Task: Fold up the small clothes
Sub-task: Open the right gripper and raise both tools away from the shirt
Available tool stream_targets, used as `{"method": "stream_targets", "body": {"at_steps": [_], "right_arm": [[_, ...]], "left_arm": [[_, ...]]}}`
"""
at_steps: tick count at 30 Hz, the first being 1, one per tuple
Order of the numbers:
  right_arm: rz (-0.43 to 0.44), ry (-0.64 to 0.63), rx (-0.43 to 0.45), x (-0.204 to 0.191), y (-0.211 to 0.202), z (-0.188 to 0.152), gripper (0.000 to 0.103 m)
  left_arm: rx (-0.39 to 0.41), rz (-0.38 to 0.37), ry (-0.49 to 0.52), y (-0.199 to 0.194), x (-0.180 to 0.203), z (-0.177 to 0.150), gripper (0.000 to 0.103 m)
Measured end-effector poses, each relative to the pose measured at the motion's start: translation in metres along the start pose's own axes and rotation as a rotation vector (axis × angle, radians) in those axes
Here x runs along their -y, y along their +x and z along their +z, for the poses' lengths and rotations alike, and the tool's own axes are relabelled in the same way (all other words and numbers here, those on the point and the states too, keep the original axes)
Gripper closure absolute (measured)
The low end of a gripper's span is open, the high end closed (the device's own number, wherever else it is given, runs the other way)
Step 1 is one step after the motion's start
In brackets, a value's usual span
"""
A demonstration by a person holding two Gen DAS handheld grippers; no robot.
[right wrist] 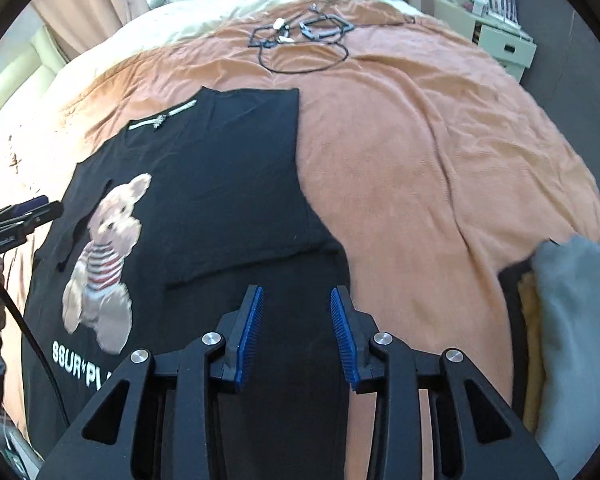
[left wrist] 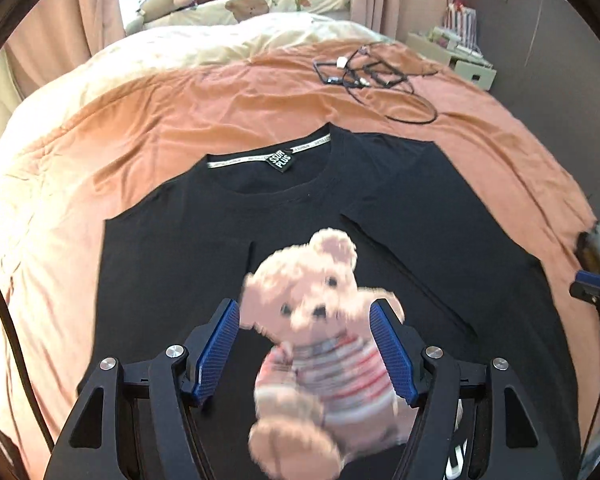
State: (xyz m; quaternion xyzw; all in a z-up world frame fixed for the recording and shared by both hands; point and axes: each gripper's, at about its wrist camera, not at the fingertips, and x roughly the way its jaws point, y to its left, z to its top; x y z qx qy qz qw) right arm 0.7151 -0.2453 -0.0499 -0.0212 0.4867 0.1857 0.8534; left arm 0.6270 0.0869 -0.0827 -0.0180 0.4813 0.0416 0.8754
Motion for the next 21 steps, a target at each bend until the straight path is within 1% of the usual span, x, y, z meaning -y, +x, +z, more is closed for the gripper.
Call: {"method": "stream_targets", "body": {"at_steps": [4,6,8,11,13,16,19,21], "right_arm": [[0.004,0.012,0.054,-0.006,-0.042,-0.023,0.07],[-0.002,0.001,0.076,-0.013,-0.059,-0.036,0.07],[-0.005,-0.014,0.101,-0.019,-0.076,-0.05,0.07],[-0.042,-0.033,0.12,-0.025,-0.095,-0.066,0.07],[-0.043,-0.039,0.129,-0.029,-0.108,-0.076,0.07],[-0.06,-0.048,0.153,-0.032,-0.126,-0.09,0.07],[-0.096,-0.081,0.17,-0.037,-0.138,-0.106,0.07],[-0.09,-0.083,0.177,-0.038,-0.143,-0.116,0.07]], "left_arm": [[0.062,0.0,0.017,-0.048,-0.009,-0.025,0.033],[0.079,0.012,0.013,-0.069,-0.015,-0.037,0.033],[0.096,0.009,-0.001,-0.088,-0.022,-0.049,0.033],[0.113,-0.001,-0.026,-0.115,-0.034,-0.071,0.033],[0.12,-0.016,-0.063,-0.133,-0.044,-0.088,0.033],[0.143,0.004,-0.109,-0.159,-0.059,-0.115,0.033],[0.166,0.022,-0.126,-0.182,-0.073,-0.14,0.033],[0.176,0.043,-0.149,-0.196,-0.084,-0.157,0.033]]}}
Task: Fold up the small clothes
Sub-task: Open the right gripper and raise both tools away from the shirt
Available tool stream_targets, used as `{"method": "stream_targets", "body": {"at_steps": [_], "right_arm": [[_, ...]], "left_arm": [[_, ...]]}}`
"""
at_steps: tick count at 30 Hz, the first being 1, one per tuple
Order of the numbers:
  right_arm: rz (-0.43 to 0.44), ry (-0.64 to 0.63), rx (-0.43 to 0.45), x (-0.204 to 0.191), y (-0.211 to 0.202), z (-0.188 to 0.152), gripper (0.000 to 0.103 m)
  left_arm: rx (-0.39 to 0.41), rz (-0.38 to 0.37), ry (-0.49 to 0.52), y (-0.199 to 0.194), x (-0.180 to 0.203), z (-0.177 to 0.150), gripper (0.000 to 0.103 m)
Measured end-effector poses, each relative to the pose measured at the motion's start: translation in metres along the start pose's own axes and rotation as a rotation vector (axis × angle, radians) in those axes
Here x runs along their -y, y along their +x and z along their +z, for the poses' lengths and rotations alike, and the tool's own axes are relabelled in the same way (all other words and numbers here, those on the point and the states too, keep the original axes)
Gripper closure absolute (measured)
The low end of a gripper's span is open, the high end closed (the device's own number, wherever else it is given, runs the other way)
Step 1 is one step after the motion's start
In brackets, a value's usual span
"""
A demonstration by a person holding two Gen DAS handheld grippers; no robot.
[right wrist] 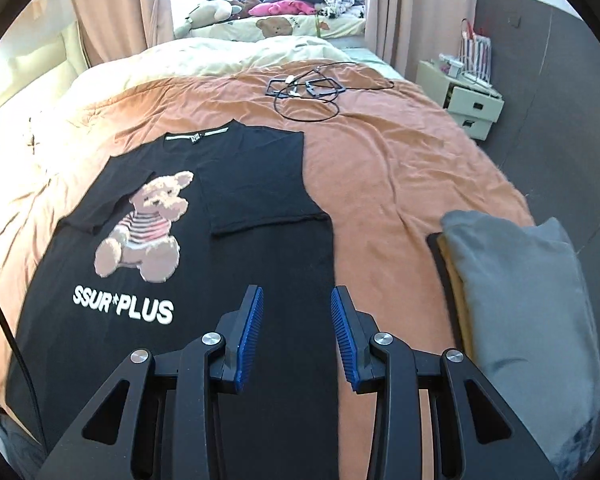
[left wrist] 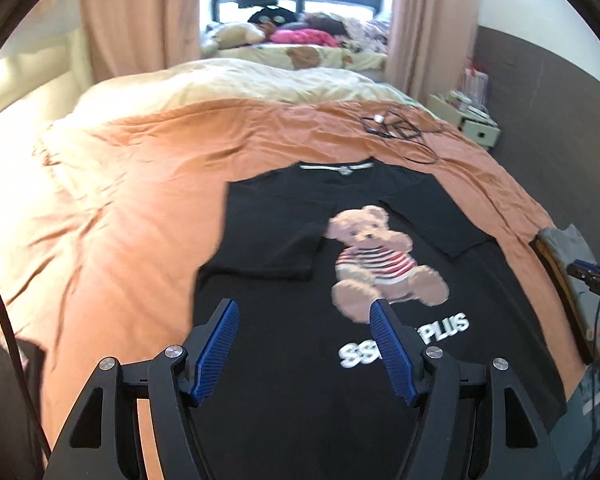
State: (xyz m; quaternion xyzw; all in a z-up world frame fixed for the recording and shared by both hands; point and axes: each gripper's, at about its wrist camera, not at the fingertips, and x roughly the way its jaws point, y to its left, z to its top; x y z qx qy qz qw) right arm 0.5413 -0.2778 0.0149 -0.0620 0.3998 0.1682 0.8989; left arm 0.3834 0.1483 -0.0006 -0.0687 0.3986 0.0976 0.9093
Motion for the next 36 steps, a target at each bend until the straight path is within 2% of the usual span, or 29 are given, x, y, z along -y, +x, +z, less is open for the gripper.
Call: {"method": "stream_targets", "body": {"at_steps": [3,5,9,11,12,13,15,19,26,30,36], "right_arm": [[0.033,-0.011,0.008,-0.003,-0.011,-0.013,0.07],[0.012,-0.018,0.016,-0.003,-0.02,-0.021,0.07],[0.044,-0.027,-0.014,-0.001,-0.035,-0.037,0.07],[0.046,-0.006,-0.032,0.003,-0.042,-0.043,0.069],[0.039,-0.004,-0.034,0.004,-0.046,-0.046,0.058],[0.026,-0.009,-0.023,0.004,-0.052,-0.052,0.03],[0.02,-0.014,0.014,0.003,-0.065,-0.06,0.009],[0.04,0.029,0.034,0.007,-0.082,-0.087,0.008],[0.09,0.048,0.019,0.015,-0.096,-0.137,0.008],[0.109,0.05,0.027,0.019,-0.101,-0.163,0.008],[0.194,0.114,-0.014,0.033,-0.09,-0.197,0.009]], "left_arm": [[-0.016,-0.033,-0.062,-0.02,-0.024,-0.02,0.033],[-0.026,-0.009,-0.074,-0.032,-0.038,-0.033,0.033],[-0.011,0.0,-0.076,-0.058,-0.06,-0.063,0.01],[0.002,0.016,-0.085,-0.068,-0.069,-0.075,0.004],[0.011,0.019,-0.093,-0.074,-0.074,-0.081,0.001],[0.02,0.022,-0.102,-0.081,-0.081,-0.089,0.0],[0.024,0.02,-0.117,-0.09,-0.089,-0.099,0.0],[0.032,0.008,-0.145,-0.108,-0.101,-0.123,0.0],[0.043,-0.005,-0.153,-0.126,-0.096,-0.166,0.0],[0.042,-0.02,-0.177,-0.127,-0.097,-0.196,0.0],[0.001,-0.036,-0.229,-0.118,-0.108,-0.228,0.001]]}}
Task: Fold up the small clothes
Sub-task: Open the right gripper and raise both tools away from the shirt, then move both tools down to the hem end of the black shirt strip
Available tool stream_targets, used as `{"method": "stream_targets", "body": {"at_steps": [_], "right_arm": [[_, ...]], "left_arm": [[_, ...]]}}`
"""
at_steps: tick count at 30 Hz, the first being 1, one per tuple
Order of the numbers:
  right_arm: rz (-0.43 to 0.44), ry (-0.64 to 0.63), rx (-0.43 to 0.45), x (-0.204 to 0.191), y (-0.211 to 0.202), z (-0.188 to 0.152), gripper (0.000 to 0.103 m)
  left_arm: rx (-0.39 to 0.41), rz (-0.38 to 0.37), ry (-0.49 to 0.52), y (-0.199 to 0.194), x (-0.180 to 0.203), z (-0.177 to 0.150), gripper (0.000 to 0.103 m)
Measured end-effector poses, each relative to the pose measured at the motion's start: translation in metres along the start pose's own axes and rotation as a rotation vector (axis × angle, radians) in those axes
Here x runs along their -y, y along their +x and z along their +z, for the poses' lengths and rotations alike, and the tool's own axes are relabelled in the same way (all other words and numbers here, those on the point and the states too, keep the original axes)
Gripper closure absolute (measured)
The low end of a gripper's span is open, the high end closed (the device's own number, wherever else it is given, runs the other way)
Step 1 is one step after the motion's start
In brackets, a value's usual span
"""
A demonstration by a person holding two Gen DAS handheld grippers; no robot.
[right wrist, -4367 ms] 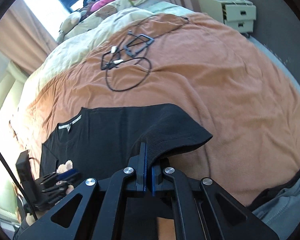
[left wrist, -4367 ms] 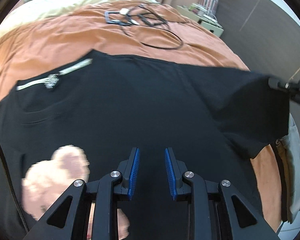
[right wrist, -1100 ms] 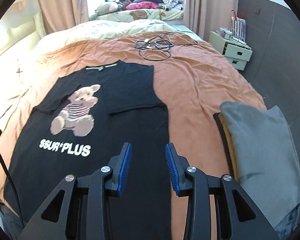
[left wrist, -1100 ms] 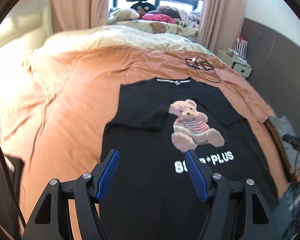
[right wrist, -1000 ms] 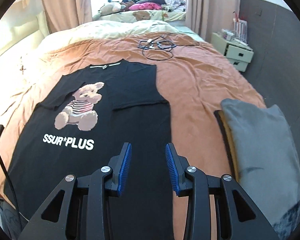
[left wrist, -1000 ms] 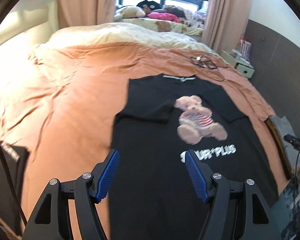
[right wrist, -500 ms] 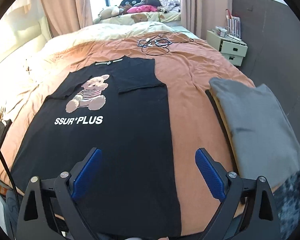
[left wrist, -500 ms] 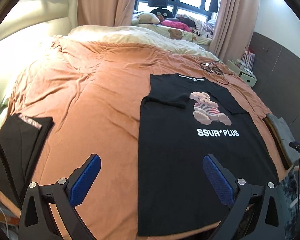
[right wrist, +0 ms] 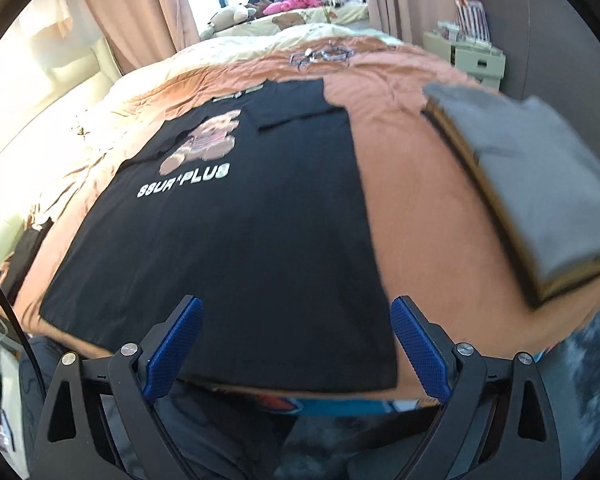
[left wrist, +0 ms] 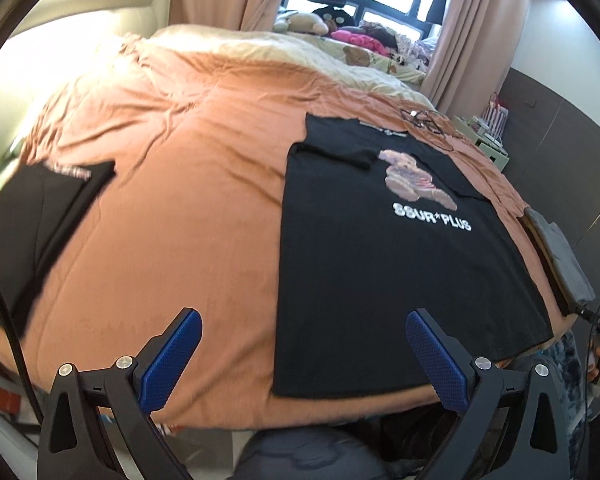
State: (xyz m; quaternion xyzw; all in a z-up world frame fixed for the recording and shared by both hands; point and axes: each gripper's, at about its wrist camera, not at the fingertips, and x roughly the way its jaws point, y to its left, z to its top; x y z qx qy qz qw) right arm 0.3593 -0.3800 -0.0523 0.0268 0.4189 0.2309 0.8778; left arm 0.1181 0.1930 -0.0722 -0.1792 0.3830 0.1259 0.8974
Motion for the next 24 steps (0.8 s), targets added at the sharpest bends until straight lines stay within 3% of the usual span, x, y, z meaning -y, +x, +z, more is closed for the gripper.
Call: {"method": "stream_targets", "body": {"at_steps": [2,5,7,8,10,13,16,19,24], "right_arm": [[0.012,0.025,-0.011,0.008,0.004,-0.008,0.009],[0.041,0.078,-0.034,0.022,0.013,-0.018,0.021],[0.053,0.111,-0.056,0.03,0.02,-0.023,0.035],[0.058,0.122,-0.064,0.034,0.023,-0.025,0.037],[0.072,0.147,-0.074,0.04,0.027,-0.027,0.038],[0.095,0.183,-0.069,0.048,0.029,-0.028,0.041],[0.113,0.217,-0.06,0.06,0.032,-0.027,0.047],[0.123,0.251,-0.044,0.073,0.031,-0.021,0.049],[0.111,0.26,-0.029,0.083,0.029,-0.021,0.05]], "left_arm": [[-0.008,0.0,-0.02,0.001,-0.007,-0.007,0.001],[-0.027,-0.018,-0.06,0.007,-0.018,-0.016,0.002],[-0.034,-0.026,-0.084,0.012,-0.026,-0.018,0.011],[-0.041,-0.039,-0.099,0.016,-0.029,-0.019,0.014],[-0.065,-0.061,-0.132,0.026,-0.037,-0.021,0.026],[-0.103,-0.071,-0.168,0.041,-0.048,-0.026,0.036],[-0.137,-0.129,-0.224,0.056,-0.055,-0.029,0.045],[-0.166,-0.188,-0.279,0.068,-0.055,-0.036,0.051],[-0.216,-0.205,-0.32,0.08,-0.049,-0.047,0.051]]}}
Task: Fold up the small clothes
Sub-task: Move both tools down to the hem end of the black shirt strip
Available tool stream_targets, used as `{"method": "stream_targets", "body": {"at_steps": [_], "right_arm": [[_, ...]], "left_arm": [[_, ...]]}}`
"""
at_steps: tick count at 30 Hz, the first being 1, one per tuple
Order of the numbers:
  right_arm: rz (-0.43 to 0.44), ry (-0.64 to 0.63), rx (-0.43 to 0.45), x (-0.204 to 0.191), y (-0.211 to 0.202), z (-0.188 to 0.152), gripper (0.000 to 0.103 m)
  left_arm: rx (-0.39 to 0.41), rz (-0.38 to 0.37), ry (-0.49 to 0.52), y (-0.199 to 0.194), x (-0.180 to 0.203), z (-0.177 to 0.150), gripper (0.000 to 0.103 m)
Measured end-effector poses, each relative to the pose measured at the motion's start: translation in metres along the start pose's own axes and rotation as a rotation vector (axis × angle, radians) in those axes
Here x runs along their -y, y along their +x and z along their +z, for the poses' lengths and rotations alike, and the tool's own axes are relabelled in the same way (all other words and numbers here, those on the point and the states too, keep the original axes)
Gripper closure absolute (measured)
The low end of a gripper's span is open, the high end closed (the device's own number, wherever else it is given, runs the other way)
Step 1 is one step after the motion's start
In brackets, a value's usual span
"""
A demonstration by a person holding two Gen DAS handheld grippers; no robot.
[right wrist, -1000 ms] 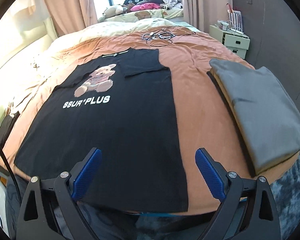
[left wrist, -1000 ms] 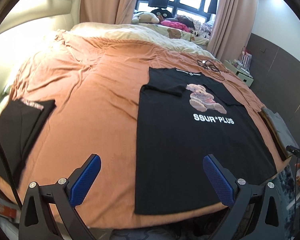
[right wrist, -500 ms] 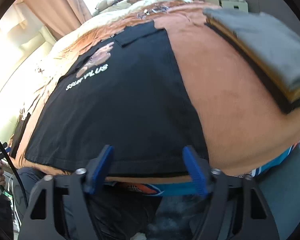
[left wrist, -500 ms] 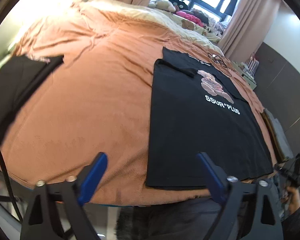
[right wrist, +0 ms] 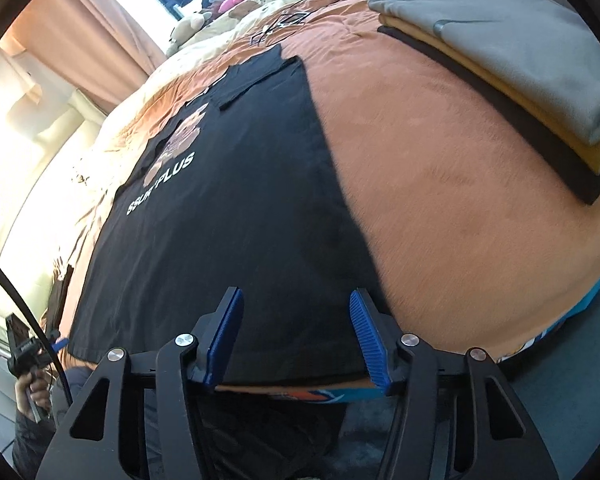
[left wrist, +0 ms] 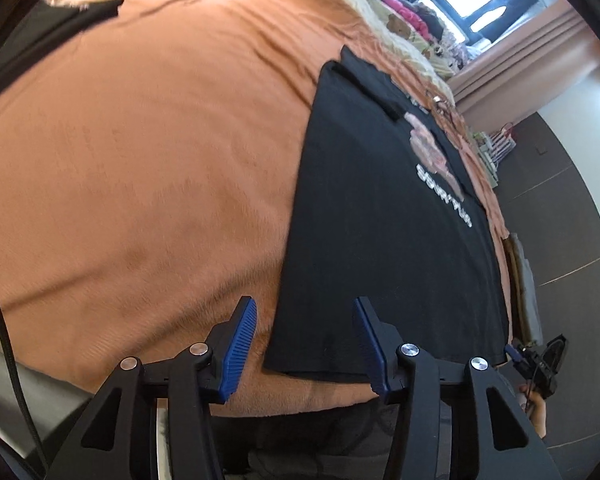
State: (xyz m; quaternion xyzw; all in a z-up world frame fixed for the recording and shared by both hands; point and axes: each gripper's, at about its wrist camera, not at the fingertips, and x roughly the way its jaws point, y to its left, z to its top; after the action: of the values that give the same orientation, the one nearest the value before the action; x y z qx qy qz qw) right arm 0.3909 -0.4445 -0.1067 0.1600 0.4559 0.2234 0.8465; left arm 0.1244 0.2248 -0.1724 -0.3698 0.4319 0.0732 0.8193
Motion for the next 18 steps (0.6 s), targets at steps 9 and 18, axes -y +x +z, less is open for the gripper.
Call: {"method": "stream_targets", "body": {"at_steps": [9,18], "right_arm": [[-0.021,0.039,-0.044,0.01,-0.001,-0.005,0.05],[0.21,0.206,-0.036,0.024,0.004,-0.013,0.05]], "left_arm": [[-0.022,-0.083,-0.093,0.004,-0.019,-0.01,0.053],[-0.039,-0.163,-0.174,0.016,-0.019,0.001,0.057]]}}
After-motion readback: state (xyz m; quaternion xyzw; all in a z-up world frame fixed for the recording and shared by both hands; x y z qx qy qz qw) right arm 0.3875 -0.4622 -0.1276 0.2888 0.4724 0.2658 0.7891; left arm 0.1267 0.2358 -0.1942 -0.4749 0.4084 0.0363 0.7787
